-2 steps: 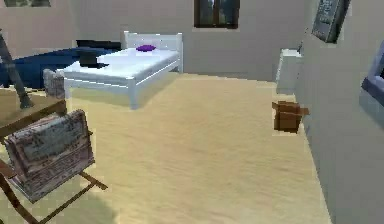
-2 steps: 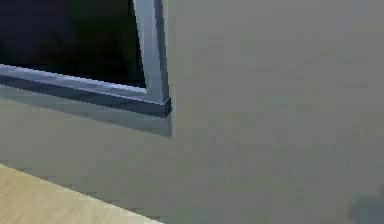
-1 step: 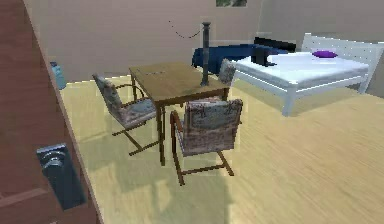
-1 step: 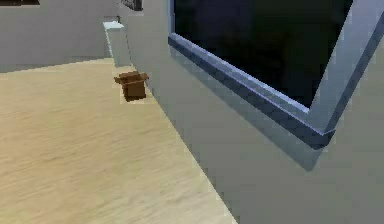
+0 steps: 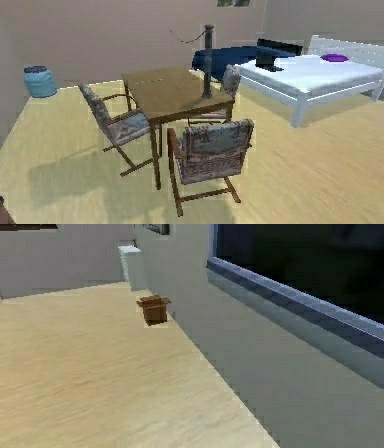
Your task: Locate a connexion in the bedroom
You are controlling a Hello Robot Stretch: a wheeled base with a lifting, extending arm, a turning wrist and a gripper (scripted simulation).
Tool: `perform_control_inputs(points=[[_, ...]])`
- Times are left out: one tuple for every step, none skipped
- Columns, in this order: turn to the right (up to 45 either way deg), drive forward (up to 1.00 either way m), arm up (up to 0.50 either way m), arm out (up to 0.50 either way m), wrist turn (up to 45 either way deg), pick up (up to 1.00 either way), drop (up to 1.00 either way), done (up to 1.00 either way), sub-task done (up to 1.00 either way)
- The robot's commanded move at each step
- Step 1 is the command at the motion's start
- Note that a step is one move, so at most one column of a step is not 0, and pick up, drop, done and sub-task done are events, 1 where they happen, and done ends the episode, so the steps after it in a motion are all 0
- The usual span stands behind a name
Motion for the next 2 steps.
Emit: perform_control_inputs(points=[[6.0,0.00,0.00,0.00,0.0,0.00,0.00,0.00,0.00],[0.0,0.50,0.00,0.00,0.0,0.00,0.00,0.00,0.00]])
